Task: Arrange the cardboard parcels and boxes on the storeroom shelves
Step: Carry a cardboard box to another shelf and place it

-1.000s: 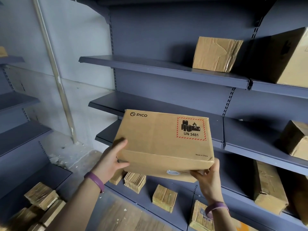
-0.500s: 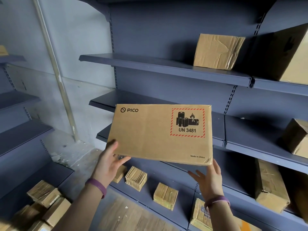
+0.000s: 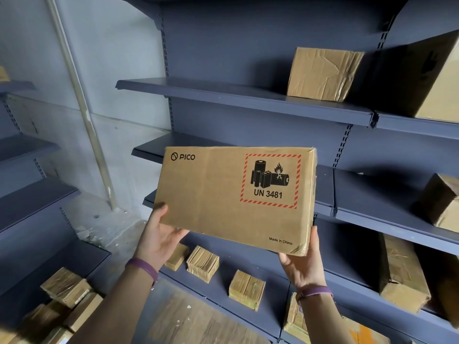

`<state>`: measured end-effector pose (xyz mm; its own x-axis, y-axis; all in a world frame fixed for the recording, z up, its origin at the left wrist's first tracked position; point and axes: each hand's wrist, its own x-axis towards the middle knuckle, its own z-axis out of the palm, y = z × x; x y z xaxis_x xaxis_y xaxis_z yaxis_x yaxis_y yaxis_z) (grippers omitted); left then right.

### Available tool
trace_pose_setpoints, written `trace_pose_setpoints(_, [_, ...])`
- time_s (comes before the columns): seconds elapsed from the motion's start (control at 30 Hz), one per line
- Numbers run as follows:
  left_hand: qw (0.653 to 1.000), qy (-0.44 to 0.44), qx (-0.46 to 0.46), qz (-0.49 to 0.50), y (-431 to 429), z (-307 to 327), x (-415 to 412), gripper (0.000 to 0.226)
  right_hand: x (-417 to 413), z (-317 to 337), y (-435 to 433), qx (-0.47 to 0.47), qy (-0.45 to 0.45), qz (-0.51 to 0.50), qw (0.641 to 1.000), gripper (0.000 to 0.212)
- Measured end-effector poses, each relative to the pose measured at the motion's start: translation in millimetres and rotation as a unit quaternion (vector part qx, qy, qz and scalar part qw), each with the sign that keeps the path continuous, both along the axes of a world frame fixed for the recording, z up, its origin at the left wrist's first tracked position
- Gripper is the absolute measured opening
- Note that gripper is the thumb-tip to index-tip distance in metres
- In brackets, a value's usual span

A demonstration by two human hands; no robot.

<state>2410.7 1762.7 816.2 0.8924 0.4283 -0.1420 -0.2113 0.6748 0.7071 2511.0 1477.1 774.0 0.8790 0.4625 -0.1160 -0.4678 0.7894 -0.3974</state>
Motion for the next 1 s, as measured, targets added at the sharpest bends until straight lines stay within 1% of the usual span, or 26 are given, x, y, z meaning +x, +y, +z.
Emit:
trace_pose_setpoints(0.03, [1.0, 0.0, -0.008, 0.003, 0.0, 0.9, 2.4, 0.046, -0.7, 1.0, 2.1, -0.001, -0.002, -0.011, 1.0, 0.081])
trace_pose_setpoints(0.1, [1.0, 0.007, -0.026, 0.011, -0.5, 3.9, 7.2, 0.042, -0.7, 0.4, 7.0, -0.009, -0.009, -0.029, 0.999, 0.089])
trace_pose_setpoints(0.13, [0.999, 0.015, -0.03, 0.02, -1.3, 5.3, 9.5, 0.041, -2.8, 1.6, 9.8, -0.012, -0.019, -0.042, 0.999, 0.085])
trace_pose_setpoints(0.2, [0.999, 0.021, -0.021, 0.038, -1.7, 4.9, 14.7, 0.046, -6.1, 4.4, 14.9, -0.011, -0.024, -0.082, 0.996, 0.053])
trace_pose_setpoints(0.23, [0.999, 0.02, -0.011, 0.04, -3.4, 4.3, 17.4, 0.05, -7.8, 6.9, 17.0, -0.022, -0.022, -0.102, 0.994, 0.047])
trace_pose_setpoints(0.27, [0.999, 0.02, 0.001, 0.035, -8.7, 6.3, 17.7, 0.053, -8.7, 10.0, 18.8, -0.036, -0.028, -0.117, 0.992, 0.052])
trace_pose_setpoints(0.3, [1.0, 0.017, 0.014, 0.019, -16.3, 9.7, 17.9, 0.053, -9.2, 12.5, 21.1, -0.045, -0.042, -0.13, 0.99, 0.064])
trace_pose_setpoints(0.33, [0.999, 0.012, 0.029, 0.002, -24.4, 13.1, 17.3, 0.052, -9.2, 13.7, 23.2, -0.058, -0.053, -0.147, 0.986, 0.081])
trace_pose_setpoints(0.37, [0.999, 0.006, 0.04, -0.014, -31.8, 16.1, 16.3, 0.05, -10.9, 16.5, 25.9, -0.07, -0.062, -0.163, 0.982, 0.089])
trace_pose_setpoints(0.4, [0.998, 0.0, 0.046, -0.034, -38.3, 19.7, 14.2, 0.048, -12.4, 20.4, 28.9, -0.074, -0.072, -0.173, 0.98, 0.082])
trace_pose_setpoints(0.47, [0.996, -0.015, 0.055, -0.075, -47.4, 26.2, 9.7, 0.047, -12.6, 24.6, 34.2, -0.068, -0.067, -0.185, 0.978, 0.047])
trace_pose_setpoints(0.5, [0.993, -0.023, 0.064, -0.094, -51.2, 28.9, 6.7, 0.046, -13.1, 27.5, 36.5, -0.06, -0.068, -0.192, 0.977, 0.035])
trace_pose_setpoints(0.53, [0.991, -0.031, 0.076, -0.106, -54.4, 30.5, 4.1, 0.044, -14.5, 30.5, 39.0, -0.055, -0.073, -0.201, 0.975, 0.03])
trace_pose_setpoints(0.6, [0.989, -0.04, 0.099, -0.103, -58.6, 33.3, 0.2, 0.045, -19.3, 36.4, 45.8, -0.069, -0.081, -0.225, 0.969, 0.031])
trace_pose_setpoints(0.63, [0.989, -0.04, 0.109, -0.095, -60.1, 33.8, -0.9, 0.055, -21.3, 38.5, 48.6, -0.095, -0.082, -0.235, 0.964, 0.033])
trace_pose_setpoints(0.7, [0.984, -0.043, 0.141, -0.101, -62.4, 31.0, -1.9, 0.083, -21.6, 41.8, 51.4, -0.152, -0.079, -0.254, 0.952, 0.03])
trace_pose_setpoints(0.73, [0.981, -0.041, 0.158, -0.102, -64.8, 30.3, -2.5, 0.087, -21.2, 43.1, 52.1, -0.166, -0.075, -0.256, 0.949, 0.028])
trace_pose_setpoints(0.83, [0.982, -0.037, 0.173, -0.063, -69.2, 28.0, -2.5, 0.079, -20.7, 46.8, 55.4, -0.187, -0.08, -0.239, 0.949, 0.031])
trace_pose_setpoints(0.9, [0.985, -0.041, 0.164, -0.032, -66.0, 25.8, -1.3, 0.069, -22.1, 47.7, 54.8, -0.159, -0.097, -0.214, 0.959, 0.035])
trace_pose_setpoints(1.0, [0.991, -0.045, 0.122, -0.021, -53.6, 25.5, -2.9, 0.062, -23.7, 47.1, 46.3, -0.085, -0.111, -0.133, 0.981, 0.042])
